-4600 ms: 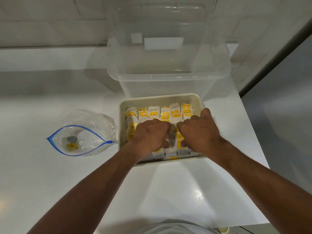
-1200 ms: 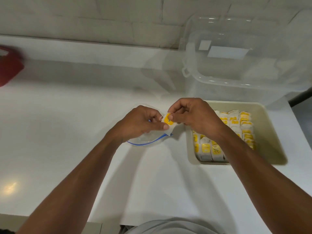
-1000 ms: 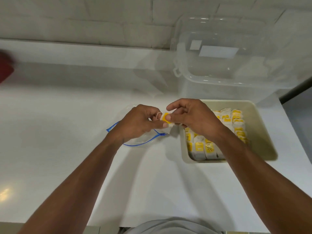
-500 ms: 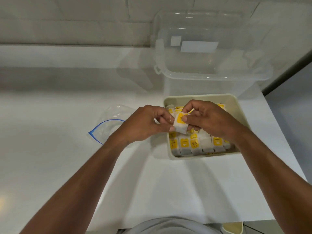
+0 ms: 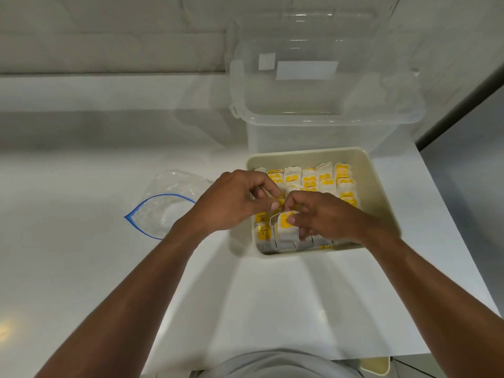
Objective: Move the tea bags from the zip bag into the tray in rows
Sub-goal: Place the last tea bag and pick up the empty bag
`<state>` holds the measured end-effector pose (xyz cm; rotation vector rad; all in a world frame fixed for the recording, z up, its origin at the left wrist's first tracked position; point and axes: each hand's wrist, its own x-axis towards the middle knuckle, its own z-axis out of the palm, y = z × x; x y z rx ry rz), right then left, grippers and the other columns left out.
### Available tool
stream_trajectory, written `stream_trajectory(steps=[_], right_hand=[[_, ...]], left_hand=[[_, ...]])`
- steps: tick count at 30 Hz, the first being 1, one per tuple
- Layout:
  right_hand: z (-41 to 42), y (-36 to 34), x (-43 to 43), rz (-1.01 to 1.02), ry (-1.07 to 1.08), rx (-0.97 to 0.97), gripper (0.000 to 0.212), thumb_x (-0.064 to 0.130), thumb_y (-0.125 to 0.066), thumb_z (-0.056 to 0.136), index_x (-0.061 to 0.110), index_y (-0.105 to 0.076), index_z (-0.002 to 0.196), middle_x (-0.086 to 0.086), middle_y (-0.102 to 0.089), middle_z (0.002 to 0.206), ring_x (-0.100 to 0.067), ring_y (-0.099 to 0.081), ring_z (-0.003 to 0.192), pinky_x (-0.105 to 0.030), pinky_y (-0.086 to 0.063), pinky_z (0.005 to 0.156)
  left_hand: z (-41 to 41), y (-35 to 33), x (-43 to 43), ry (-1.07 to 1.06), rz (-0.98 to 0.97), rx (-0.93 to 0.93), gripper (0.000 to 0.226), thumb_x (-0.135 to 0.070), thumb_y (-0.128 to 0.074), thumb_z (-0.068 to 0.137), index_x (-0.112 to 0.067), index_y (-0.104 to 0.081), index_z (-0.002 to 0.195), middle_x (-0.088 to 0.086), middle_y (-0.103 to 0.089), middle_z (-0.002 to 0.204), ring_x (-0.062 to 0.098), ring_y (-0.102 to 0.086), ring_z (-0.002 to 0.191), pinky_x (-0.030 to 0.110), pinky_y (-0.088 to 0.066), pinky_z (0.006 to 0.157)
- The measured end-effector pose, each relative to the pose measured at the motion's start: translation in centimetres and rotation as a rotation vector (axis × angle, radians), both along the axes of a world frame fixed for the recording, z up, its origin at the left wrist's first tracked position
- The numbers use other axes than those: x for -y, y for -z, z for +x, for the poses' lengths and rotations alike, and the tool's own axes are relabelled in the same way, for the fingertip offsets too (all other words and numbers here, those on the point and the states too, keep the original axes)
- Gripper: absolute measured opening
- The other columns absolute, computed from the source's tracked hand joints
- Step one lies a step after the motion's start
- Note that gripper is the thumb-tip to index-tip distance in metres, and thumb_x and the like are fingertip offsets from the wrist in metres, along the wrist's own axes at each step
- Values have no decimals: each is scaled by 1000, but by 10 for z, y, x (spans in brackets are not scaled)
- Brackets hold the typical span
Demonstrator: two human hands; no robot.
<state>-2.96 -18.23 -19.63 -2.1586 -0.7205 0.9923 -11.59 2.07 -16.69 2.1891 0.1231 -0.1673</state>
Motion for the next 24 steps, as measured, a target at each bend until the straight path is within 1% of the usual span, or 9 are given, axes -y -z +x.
stream_trajectory(steps=[3, 8, 11, 12, 14, 17, 20, 22, 24], right_hand=[[-5, 5, -5, 22, -37, -49, 7, 16, -63, 94, 21, -60, 99, -2, -65, 78, -21, -72, 69, -36, -59, 70], [-15, 13, -18, -57, -156, -55, 12, 10, -63, 92, 22, -63, 94, 8, -61, 73, -20, -69, 71, -41, -57, 77], [-14, 10, -21, -149, -246, 66, 20, 13, -64, 92, 21, -65, 111, 8, -60, 86, -22, -69, 90, -37, -55, 85], [-14, 10, -22, -146, -264, 67, 21, 12, -66, 91, 19, -65, 111, 5, -59, 87, -27, -68, 93, -38, -55, 86], [-15, 17, -22, -123, -264, 48, 20, 10, -71, 86, 21, -64, 101, 0, -58, 80, -33, -66, 84, -46, -56, 83], [-16, 20, -29, -213, -264, 144, 20, 19, -75, 82, 25, -60, 95, 5, -59, 83, -21, -62, 79, -38, -55, 79], [-18, 21, -36, -241, -189, 175, 30, 26, -80, 75, 26, -57, 95, 9, -60, 77, -15, -60, 72, -30, -50, 64], [-20, 22, -36, -307, -223, 298, 40, 35, -80, 74, 25, -59, 106, 6, -62, 83, -16, -58, 77, -27, -47, 65], [-19, 21, -34, -328, -212, 349, 46, 42, -80, 71, 25, -57, 107, 5, -63, 85, -19, -61, 82, -30, -51, 70]], left_hand=[[1, 1, 1, -13, 15, 16, 12, -31, -77, 84, -34, -74, 95, -13, -63, 74, -4, -54, 62, 20, -39, 63], [2, 2, 2, -29, 19, 11, 12, -36, -76, 84, -35, -74, 95, -14, -64, 73, -4, -55, 63, 21, -39, 63], [2, 4, 5, -21, 19, 10, 12, -35, -77, 84, -35, -74, 95, -13, -65, 74, -1, -57, 68, 25, -45, 68], [2, 5, 7, -18, 21, 10, 12, -34, -76, 84, -34, -74, 96, -14, -65, 74, -1, -58, 68, 25, -46, 69], [1, 6, 8, -14, 30, 4, 12, -33, -76, 84, -33, -74, 97, -14, -65, 74, 0, -58, 68, 25, -47, 70], [0, 8, 9, 0, 46, 1, 14, -33, -77, 84, -33, -74, 97, -13, -66, 75, 1, -58, 67, 24, -46, 69], [-4, 10, 7, 13, 78, -2, 16, -33, -77, 83, -33, -73, 99, -14, -66, 75, -3, -57, 64, 23, -46, 67], [-9, 11, 6, 15, 88, 2, 17, -32, -77, 83, -34, -73, 99, -15, -67, 75, -4, -57, 59, 24, -45, 65], [-15, 13, 6, 11, 80, 10, 16, -30, -76, 84, -35, -73, 98, -16, -68, 76, 0, -55, 55, 26, -45, 63]])
